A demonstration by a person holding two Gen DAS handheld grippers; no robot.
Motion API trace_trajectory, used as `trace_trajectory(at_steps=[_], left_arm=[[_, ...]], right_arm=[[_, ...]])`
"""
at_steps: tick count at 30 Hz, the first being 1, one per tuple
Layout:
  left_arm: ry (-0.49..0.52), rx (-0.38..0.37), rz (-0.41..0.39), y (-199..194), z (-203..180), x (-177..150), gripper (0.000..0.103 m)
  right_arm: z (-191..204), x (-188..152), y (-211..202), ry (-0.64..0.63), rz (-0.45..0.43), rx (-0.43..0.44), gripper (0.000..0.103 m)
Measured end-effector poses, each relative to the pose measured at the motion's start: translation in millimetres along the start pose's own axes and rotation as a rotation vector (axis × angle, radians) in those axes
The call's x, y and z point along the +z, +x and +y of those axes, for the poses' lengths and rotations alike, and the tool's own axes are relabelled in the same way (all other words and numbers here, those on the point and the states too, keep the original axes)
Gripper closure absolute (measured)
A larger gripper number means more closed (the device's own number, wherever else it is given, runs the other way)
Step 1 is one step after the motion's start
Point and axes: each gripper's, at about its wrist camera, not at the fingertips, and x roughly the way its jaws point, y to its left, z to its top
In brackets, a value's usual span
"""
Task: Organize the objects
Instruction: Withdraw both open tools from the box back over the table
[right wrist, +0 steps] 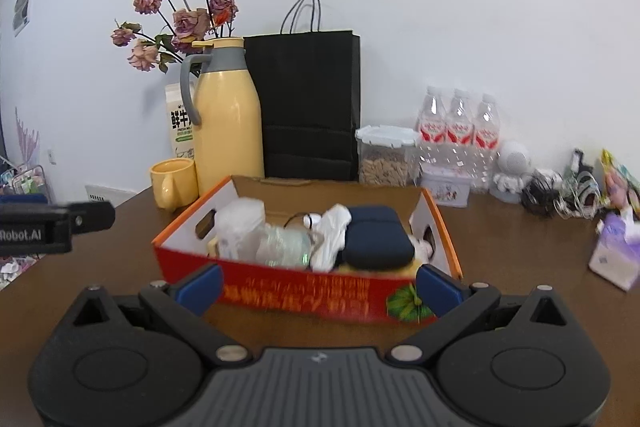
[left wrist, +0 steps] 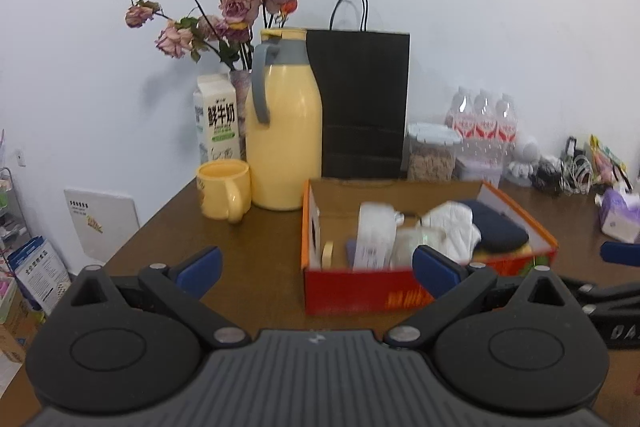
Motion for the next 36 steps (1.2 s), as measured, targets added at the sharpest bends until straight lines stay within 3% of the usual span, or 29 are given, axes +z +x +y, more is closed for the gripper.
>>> trace_trajectory(at_steps=[15,36], left_arm=[[0.007,-0.012,0.134,-27.9,1.7,-60.8,0.000],[0.003,-0.006,0.167,-29.2,3.8,-75.1,0.000]], right_arm=[[4.8,-61.4,-34.6,0.045,0.110,0.013,0.000],[10.3,-71.3,-34.4,0.043,0.134,0.029,0.000]])
